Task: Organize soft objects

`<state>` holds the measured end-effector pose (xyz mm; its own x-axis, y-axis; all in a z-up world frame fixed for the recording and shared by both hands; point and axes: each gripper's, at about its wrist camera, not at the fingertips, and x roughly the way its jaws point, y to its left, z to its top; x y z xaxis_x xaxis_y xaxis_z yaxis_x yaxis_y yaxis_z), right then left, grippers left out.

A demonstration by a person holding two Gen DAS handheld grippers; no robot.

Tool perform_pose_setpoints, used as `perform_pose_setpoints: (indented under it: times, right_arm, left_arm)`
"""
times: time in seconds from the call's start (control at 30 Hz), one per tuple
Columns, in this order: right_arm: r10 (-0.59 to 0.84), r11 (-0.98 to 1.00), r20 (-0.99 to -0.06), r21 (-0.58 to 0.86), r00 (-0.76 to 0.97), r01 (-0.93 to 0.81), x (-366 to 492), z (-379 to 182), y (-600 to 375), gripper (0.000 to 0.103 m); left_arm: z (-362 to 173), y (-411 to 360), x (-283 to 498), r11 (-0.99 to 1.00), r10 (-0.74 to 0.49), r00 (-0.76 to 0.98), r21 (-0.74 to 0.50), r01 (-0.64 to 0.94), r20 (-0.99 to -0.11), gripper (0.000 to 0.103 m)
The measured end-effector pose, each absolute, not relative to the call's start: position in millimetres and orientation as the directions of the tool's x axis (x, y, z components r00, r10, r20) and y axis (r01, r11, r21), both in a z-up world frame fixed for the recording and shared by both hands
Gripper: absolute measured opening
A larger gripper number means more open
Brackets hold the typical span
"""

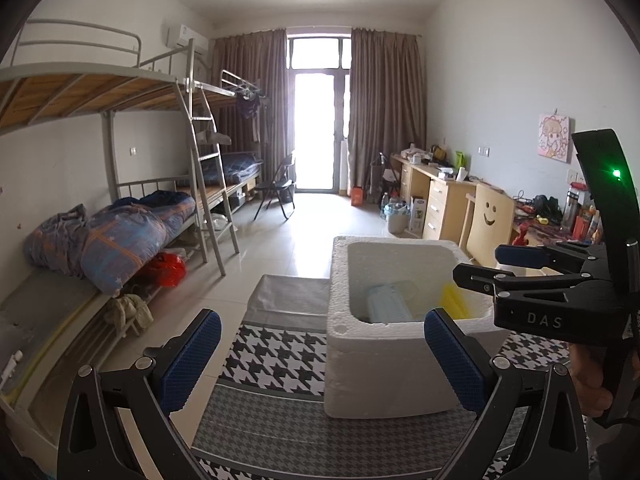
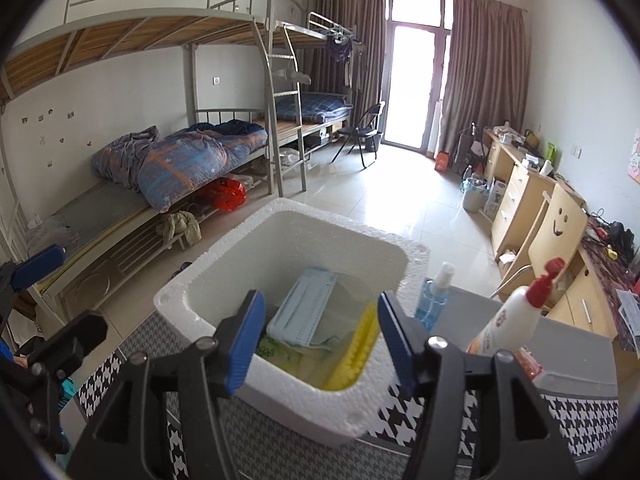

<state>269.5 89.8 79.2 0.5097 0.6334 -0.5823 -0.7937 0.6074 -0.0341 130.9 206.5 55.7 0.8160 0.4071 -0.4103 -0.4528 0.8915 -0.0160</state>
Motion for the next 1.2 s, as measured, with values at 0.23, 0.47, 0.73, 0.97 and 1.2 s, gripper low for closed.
perform_pose_setpoints:
  times: [0.23, 0.47, 0.73, 0.97, 1.2]
  right_arm:
    - [0.634, 0.635, -0.553, -0.026, 0.541, -0.772, 263.9, 85.1, 70.1, 0.072]
    - [0.639, 0.669, -0.509, -0.004, 0.577, -0.744, 257.7, 92.0, 43.6, 0.086]
    - [0.647, 0.684, -0.473, 0.015, 0.598, -0.729, 253.6, 94.2, 17.0, 0.091]
    - [0.653, 0.702, -0.443, 0.051, 0.614, -0.710, 244.3, 94.0, -12.8, 0.091]
    - [0.645, 0.723, -0.394, 0.034, 0.655, -0.690, 221.8, 93.1, -42.3, 0.093]
  left_arm:
    - [63.3, 191.3, 127.6, 0.903, 0.386, 0.832, -0.021, -0.429, -0.399, 0.102]
    - [70.4, 176.5, 124.5, 0.915, 0.364, 0.851, -0.024, -0.402, -0.377, 0.102]
    - [78.3, 164.2, 124.7, 0.925, 0.346, 0.867, -0.023, -0.379, -0.360, 0.102]
    - [78.2, 152.2, 121.9, 0.939, 0.313, 0.883, -0.028, -0.344, -0.351, 0.102]
    - [80.3, 136.1, 111.8, 0.947, 0.296, 0.899, -0.026, -0.321, -0.322, 0.102]
